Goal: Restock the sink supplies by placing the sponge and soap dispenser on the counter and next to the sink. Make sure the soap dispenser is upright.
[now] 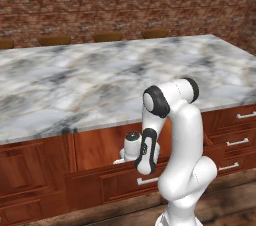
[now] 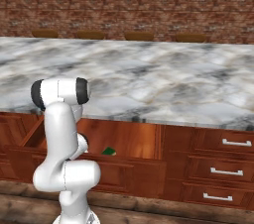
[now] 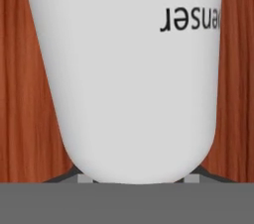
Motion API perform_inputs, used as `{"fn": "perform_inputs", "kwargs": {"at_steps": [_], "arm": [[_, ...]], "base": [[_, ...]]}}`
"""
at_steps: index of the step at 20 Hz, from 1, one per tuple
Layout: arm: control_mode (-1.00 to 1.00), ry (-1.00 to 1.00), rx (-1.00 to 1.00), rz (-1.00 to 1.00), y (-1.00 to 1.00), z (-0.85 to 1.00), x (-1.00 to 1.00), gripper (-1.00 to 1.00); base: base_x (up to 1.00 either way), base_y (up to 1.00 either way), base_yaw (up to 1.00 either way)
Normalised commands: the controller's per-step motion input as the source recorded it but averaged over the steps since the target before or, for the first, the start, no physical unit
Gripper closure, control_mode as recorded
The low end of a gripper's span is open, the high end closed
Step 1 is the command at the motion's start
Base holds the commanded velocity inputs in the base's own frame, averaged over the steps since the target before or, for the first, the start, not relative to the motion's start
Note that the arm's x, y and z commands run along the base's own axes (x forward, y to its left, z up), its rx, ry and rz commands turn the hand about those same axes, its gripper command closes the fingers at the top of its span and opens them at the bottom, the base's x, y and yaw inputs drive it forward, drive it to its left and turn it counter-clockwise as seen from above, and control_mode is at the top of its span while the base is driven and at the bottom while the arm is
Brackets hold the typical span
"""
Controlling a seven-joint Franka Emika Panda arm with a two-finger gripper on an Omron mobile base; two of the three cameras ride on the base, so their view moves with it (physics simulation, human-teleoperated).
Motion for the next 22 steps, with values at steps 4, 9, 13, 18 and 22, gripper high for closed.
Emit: {"fn": "perform_inputs", "kwargs": {"at_steps": [4,9,13,18,22], "arm": [[-1.0,0.0,0.0,0.0,0.0,0.0,0.0,1.0],[-1.0,0.0,0.0,0.0,0.0,0.0,0.0,1.0],[-1.0,0.0,0.0,0.0,0.0,0.05,-0.04,1.0],[-1.0,0.0,0.0,0.0,0.0,0.34,-0.03,1.0],[-1.0,0.0,-0.02,0.0,0.0,0.57,-0.04,1.0]], "base": [[0.0,0.0,0.0],[0.0,0.0,0.0],[0.0,0.0,0.0],[0.0,0.0,0.0],[0.0,0.0,0.0]]}}
